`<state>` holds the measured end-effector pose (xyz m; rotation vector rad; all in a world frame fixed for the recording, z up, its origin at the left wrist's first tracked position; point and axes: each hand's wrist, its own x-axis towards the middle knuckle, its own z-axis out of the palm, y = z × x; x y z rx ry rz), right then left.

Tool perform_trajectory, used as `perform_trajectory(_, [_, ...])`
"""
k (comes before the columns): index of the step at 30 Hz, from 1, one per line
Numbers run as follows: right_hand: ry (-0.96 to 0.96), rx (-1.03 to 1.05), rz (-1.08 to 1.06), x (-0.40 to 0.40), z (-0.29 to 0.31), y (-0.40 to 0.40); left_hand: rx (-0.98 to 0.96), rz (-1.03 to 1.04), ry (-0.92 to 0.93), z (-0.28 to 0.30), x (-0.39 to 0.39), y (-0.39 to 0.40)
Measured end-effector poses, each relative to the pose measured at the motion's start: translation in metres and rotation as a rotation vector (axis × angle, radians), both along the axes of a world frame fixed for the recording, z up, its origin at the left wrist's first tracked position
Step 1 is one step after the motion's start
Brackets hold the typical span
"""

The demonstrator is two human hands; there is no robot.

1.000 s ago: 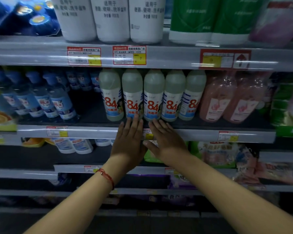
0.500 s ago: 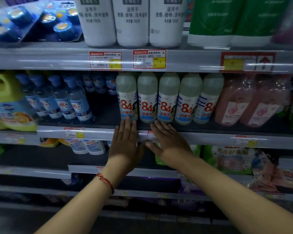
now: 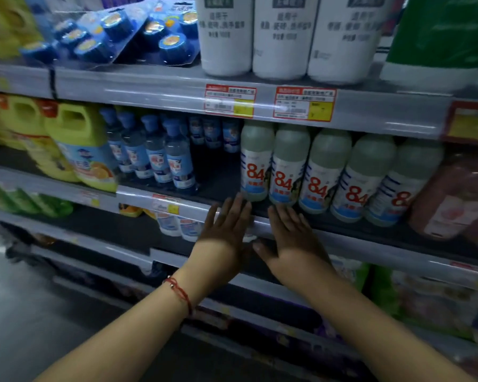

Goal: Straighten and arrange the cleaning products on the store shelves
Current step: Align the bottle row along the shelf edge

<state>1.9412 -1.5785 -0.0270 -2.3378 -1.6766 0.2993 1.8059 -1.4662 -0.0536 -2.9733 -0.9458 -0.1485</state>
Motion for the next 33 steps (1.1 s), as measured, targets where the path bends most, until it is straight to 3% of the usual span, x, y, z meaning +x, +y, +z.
perform_trajectory(6, [0.052, -0.014, 0.153, -0.034, 0.018, 0.009, 0.112, 0.293, 0.062, 0.02, -0.074, 0.003])
perform_trajectory(10, [0.08, -0.014, 0.187, -0.071, 0.022, 0.03, 0.162, 0.335, 0.043, 0.023, -0.123, 0.028])
perform_trajectory(17, [0.088, -0.094, 0.025, -0.114, 0.017, 0.094, 0.086, 0.304, 0.089, 0.008, -0.169, 0.106])
perform_trajectory(26, [0.064, 0.021, -0.207, -0.175, -0.017, 0.151, 0.108, -0.113, 0.021, -0.019, -0.19, 0.184])
perform_trajectory(33, [0.036, 0.015, -0.272, -0.183, -0.016, 0.158, 0.113, -0.198, -0.016, -0.03, -0.179, 0.206])
